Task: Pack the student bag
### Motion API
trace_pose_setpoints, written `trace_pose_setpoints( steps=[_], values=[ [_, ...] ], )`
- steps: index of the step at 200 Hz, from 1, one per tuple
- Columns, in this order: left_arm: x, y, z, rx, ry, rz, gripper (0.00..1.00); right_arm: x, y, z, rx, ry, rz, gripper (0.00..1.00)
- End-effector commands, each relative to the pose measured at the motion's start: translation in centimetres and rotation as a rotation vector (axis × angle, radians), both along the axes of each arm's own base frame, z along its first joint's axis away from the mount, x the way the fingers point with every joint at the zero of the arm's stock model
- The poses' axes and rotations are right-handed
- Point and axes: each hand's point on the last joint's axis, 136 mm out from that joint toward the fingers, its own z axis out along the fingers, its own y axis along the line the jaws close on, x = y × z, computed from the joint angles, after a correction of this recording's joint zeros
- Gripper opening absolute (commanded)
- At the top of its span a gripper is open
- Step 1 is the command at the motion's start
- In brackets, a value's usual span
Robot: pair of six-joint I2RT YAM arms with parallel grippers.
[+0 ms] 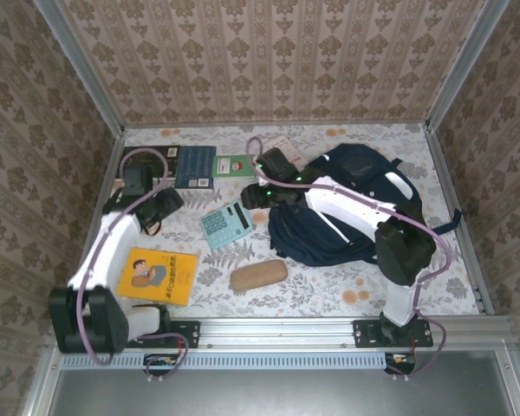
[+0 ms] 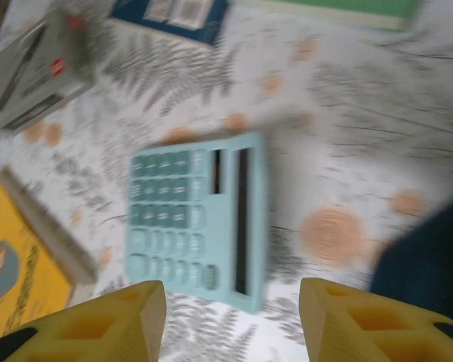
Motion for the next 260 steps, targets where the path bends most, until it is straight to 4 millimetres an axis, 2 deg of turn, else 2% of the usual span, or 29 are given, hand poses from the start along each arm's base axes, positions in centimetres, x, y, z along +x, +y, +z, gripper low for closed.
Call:
trace_pose_setpoints(
  steps=[1,30,49,76,100,117,154,172,195,217,241,260],
  values=[
    [-4.5,2.1,-1.2,-0.019,0.062,0.181,0.67,-2.0,4.6,-0.4,0.039,-0.001,0.167,0.49],
    [-7.6,3.3,-0.9,0.015,0.066,0.236,0.68,-5.2,9.9,-1.2,0.078,0.014,0.340,0.47],
    [-9.6,3.8,-1.9,0.015,0.107,0.279,0.65,-6.9,12.6,-2.3,0.073,0.027,0.410,0.45],
    [-12.6,3.8,-5.3,-0.020,0.237,0.368,0.61,-7.2,13.5,-3.6,0.060,0.053,0.386,0.44],
    [-13.4,2.7,-8.6,-0.110,0.287,0.420,0.60,-6.9,12.7,-3.4,0.039,0.039,0.362,0.45],
    [-13.0,2.4,-10.3,-0.144,0.284,0.444,0.59,-6.8,12.0,-3.0,0.023,0.024,0.348,0.45],
    [-10.1,1.8,-13.1,-0.164,0.221,0.388,0.60,-6.6,9.9,-2.2,0.004,0.013,0.297,0.47],
    [-8.1,0.2,-13.8,-0.205,0.189,0.300,0.59,-6.6,8.7,-1.9,-0.014,0.000,0.273,0.47],
    [-5.0,-2.8,-13.0,-0.201,0.124,0.151,0.59,-6.5,7.0,-1.6,-0.031,-0.009,0.243,0.47],
    [-3.3,-5.2,-12.4,-0.139,0.133,0.034,0.59,-6.3,5.9,-1.7,-0.049,-0.008,0.224,0.47],
    [-3.3,-5.1,-12.3,-0.087,0.172,0.012,0.60,-6.2,5.9,-1.8,-0.055,-0.012,0.233,0.47],
    [-3.7,-4.5,-11.0,-0.063,0.149,0.015,0.62,-6.0,6.5,-1.9,-0.057,-0.013,0.247,0.46]
  ],
)
